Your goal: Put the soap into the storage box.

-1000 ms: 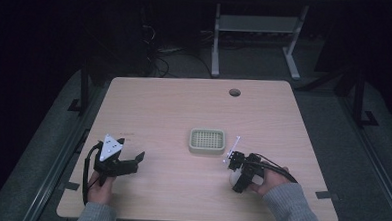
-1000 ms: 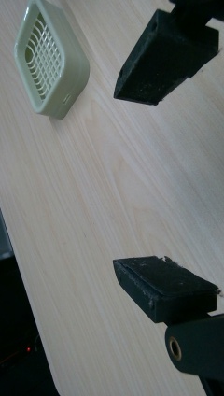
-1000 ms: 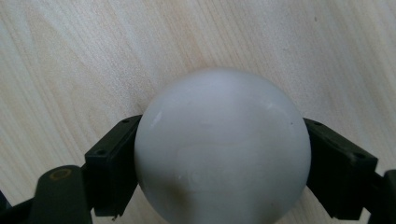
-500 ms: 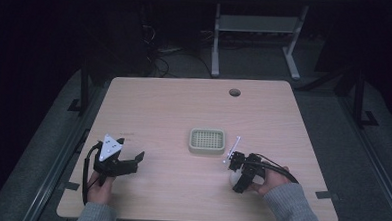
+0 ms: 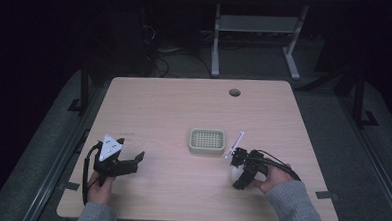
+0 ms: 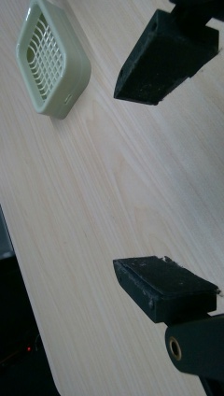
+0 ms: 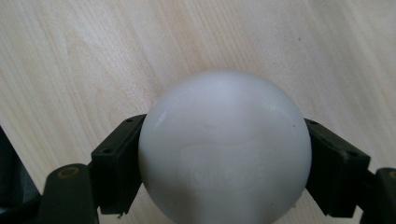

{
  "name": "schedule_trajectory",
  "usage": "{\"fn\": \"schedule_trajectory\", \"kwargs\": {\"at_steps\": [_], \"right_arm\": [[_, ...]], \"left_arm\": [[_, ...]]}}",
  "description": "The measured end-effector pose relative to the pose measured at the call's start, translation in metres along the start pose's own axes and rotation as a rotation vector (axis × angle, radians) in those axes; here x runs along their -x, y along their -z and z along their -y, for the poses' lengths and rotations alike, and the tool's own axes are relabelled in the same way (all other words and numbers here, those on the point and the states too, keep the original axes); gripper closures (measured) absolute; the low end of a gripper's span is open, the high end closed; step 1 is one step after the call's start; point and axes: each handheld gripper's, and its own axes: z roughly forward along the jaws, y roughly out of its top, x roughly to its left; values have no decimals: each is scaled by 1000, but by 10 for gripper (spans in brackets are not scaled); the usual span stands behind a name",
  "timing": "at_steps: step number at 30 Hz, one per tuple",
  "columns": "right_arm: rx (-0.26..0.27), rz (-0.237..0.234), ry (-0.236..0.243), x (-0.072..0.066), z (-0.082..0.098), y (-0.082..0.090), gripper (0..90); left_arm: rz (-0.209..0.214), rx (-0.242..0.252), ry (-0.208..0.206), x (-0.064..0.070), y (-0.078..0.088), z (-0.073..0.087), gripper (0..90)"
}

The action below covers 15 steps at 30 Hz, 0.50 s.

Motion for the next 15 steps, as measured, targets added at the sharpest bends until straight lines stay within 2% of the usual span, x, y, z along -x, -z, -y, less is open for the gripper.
{"fn": "schedule_trajectory", "kwargs": {"at_steps": [5, 15], "right_arm": [[21, -5, -4, 4, -3, 8, 218], [27, -11, -4, 11, -9, 16, 218]], "left_arm": [[1, 0, 2, 0, 0, 0, 153], [-1, 3, 7, 0, -1, 0, 152]]}}
